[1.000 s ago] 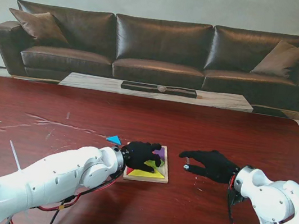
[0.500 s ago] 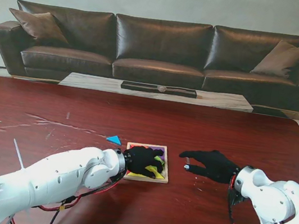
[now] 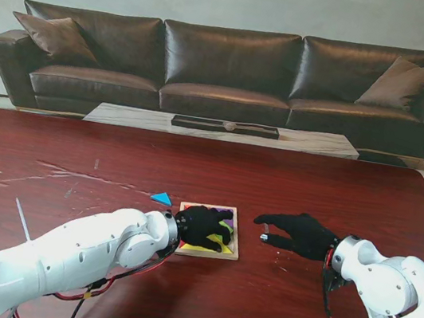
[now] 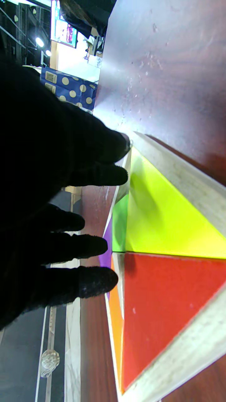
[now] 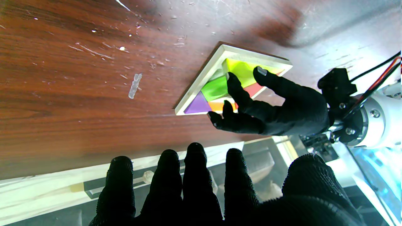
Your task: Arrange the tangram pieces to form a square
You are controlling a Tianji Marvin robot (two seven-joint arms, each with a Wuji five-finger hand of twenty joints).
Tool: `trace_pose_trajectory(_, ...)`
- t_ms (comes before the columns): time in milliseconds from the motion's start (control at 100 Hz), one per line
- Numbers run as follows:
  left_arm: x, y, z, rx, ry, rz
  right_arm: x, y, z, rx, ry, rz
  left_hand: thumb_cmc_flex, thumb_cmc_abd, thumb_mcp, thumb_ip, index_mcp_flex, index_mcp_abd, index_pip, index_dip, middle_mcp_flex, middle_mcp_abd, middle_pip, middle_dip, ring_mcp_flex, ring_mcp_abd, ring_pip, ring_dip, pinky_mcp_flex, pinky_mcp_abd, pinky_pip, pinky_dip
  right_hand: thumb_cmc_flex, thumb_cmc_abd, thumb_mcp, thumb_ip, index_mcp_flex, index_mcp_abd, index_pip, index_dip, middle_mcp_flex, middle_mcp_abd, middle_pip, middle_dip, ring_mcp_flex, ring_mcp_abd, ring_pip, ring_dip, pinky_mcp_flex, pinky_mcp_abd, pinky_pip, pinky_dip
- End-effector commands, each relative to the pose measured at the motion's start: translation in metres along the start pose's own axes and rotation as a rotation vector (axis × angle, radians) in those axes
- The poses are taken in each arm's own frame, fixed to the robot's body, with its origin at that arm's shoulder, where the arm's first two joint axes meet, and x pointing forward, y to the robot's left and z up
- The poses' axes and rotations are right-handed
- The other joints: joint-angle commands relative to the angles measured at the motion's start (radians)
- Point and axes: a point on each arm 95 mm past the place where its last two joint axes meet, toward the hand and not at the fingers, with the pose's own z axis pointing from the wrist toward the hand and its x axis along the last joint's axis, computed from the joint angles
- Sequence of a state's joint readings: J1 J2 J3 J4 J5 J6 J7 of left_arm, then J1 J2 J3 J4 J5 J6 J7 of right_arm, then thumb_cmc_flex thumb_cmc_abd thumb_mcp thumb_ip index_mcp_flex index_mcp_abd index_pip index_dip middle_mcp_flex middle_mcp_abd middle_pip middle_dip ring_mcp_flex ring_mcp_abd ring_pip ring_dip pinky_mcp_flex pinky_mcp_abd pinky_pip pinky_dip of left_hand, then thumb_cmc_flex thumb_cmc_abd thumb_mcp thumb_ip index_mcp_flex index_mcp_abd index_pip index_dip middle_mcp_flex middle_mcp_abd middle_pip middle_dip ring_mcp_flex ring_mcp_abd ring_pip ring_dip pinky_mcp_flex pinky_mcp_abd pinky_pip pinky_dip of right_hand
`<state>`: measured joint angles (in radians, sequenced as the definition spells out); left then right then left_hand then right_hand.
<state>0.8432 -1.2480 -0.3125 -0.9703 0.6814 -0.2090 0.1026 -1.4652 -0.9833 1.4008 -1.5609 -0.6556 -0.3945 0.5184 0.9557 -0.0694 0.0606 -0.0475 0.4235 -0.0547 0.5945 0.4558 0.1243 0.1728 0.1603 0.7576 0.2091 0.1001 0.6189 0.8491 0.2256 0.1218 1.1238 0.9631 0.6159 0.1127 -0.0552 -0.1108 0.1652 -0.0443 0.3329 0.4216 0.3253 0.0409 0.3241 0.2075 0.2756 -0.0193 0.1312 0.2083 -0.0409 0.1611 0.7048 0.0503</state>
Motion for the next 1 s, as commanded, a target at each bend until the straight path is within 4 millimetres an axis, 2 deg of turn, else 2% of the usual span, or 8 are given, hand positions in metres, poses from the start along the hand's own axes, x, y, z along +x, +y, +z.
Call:
trace_pose_trajectory(0, -0.001, -0.004, -0.001, 0.030, -0.011, 0.001, 0.002, -0.002, 0.000, 0.007, 0.001, -0.003, 0.003, 0.036, -0.025, 0.034, -0.038, -0.001, -0.020, -0.016, -0.021, -0.018, -0.020, 0.008, -0.020, 0.005, -0.007, 0.001, 0.003, -0.002, 0.002, 0.005, 0.012, 0.012, 0.004, 0.026, 0.010, 0.005, 0.008, -0.013, 0.026, -0.001, 0.009, 0.004, 0.008, -0.012, -0.002, 0.009, -0.021, 0.007, -0.008, -0.020)
trace_pose_trajectory(230, -0.012, -0.017, -0.015, 0.095, -0.113, 0.021, 0.002, -0.001, 0.001, 0.004, 0.004, -0.005, -0.009, 0.051, -0.023, 0.037, -0.058, 0.019, -0.057, -0.019, -0.008, -0.016, 0.000, 0.013, -0.014, 0.015, -0.012, -0.003, 0.001, 0.007, -0.005, 0.001, 0.012, 0.012, 0.004, 0.026, 0.010, 0.004, 0.008, -0.013, 0.026, -0.001, 0.009, 0.004, 0.008, -0.011, -0.002, 0.009, -0.020, 0.007, -0.008, -0.020)
trace_pose_trajectory(450, -0.033, -0.025, -0.039, 0.104, -0.260, 0.044, 0.002, -0.001, 0.002, -0.002, 0.009, -0.005, -0.026, 0.071, -0.022, 0.044, -0.075, 0.054, -0.115, -0.014, 0.010, -0.015, 0.041, -0.035, 0.006, 0.038, -0.076, -0.063, -0.009, 0.039, -0.068, -0.041, 0.012, 0.012, 0.004, 0.026, 0.011, 0.003, 0.009, -0.013, 0.025, -0.001, 0.009, 0.003, 0.008, -0.010, -0.002, 0.009, -0.019, 0.007, -0.007, -0.020)
trace_pose_trajectory(620, -0.047, -0.030, -0.061, 0.099, -0.360, 0.048, 0.003, -0.002, 0.003, -0.001, 0.011, -0.004, -0.014, 0.043, -0.007, 0.049, -0.098, 0.067, -0.148, -0.016, 0.025, -0.027, 0.076, -0.094, 0.030, 0.073, -0.178, -0.161, -0.028, 0.084, -0.173, -0.129, 0.012, 0.012, 0.004, 0.026, 0.011, 0.003, 0.010, -0.013, 0.025, -0.001, 0.009, 0.004, 0.008, -0.011, -0.001, 0.009, -0.019, 0.007, -0.007, -0.019)
trace_pose_trajectory(760, -0.060, -0.028, -0.072, 0.082, -0.410, 0.053, 0.003, -0.001, 0.004, 0.000, 0.013, -0.003, -0.005, 0.018, 0.022, 0.049, -0.120, 0.070, -0.176, -0.019, 0.028, -0.038, 0.062, -0.152, 0.035, 0.095, -0.244, -0.225, -0.049, 0.110, -0.256, -0.208, 0.012, 0.012, 0.004, 0.026, 0.011, 0.002, 0.010, -0.013, 0.026, -0.002, 0.009, 0.004, 0.008, -0.011, -0.001, 0.009, -0.019, 0.007, -0.007, -0.019)
trace_pose_trajectory(860, -0.068, -0.026, -0.078, 0.072, -0.436, 0.052, 0.004, -0.001, 0.004, 0.001, 0.014, -0.003, 0.001, -0.015, 0.062, 0.049, -0.139, 0.061, -0.202, -0.024, 0.025, -0.025, 0.026, -0.214, 0.026, 0.108, -0.288, -0.270, -0.066, 0.123, -0.310, -0.274, 0.013, 0.012, 0.004, 0.026, 0.011, 0.002, 0.010, -0.013, 0.026, -0.002, 0.009, 0.004, 0.009, -0.011, -0.001, 0.009, -0.019, 0.007, -0.007, -0.019)
trace_pose_trajectory(890, -0.071, -0.025, -0.079, 0.068, -0.442, 0.053, 0.004, -0.001, 0.004, 0.001, 0.014, -0.004, 0.002, -0.029, 0.084, 0.047, -0.144, 0.061, -0.211, -0.026, 0.024, -0.012, 0.016, -0.239, 0.030, 0.098, -0.310, -0.295, -0.069, 0.124, -0.329, -0.302, 0.012, 0.012, 0.004, 0.026, 0.011, 0.002, 0.011, -0.013, 0.026, -0.002, 0.009, 0.004, 0.009, -0.012, -0.001, 0.009, -0.019, 0.007, -0.007, -0.019)
trace_pose_trajectory(990, -0.080, -0.022, -0.083, 0.055, -0.462, 0.054, 0.003, -0.001, 0.004, 0.004, 0.012, -0.004, -0.008, -0.063, 0.148, 0.042, -0.159, 0.058, -0.234, -0.037, 0.030, 0.031, 0.002, -0.310, 0.035, 0.101, -0.347, -0.353, -0.080, 0.130, -0.369, -0.371, 0.012, 0.012, 0.004, 0.026, 0.011, 0.002, 0.011, -0.013, 0.026, -0.001, 0.009, 0.004, 0.008, -0.011, -0.001, 0.009, -0.019, 0.007, -0.007, -0.019)
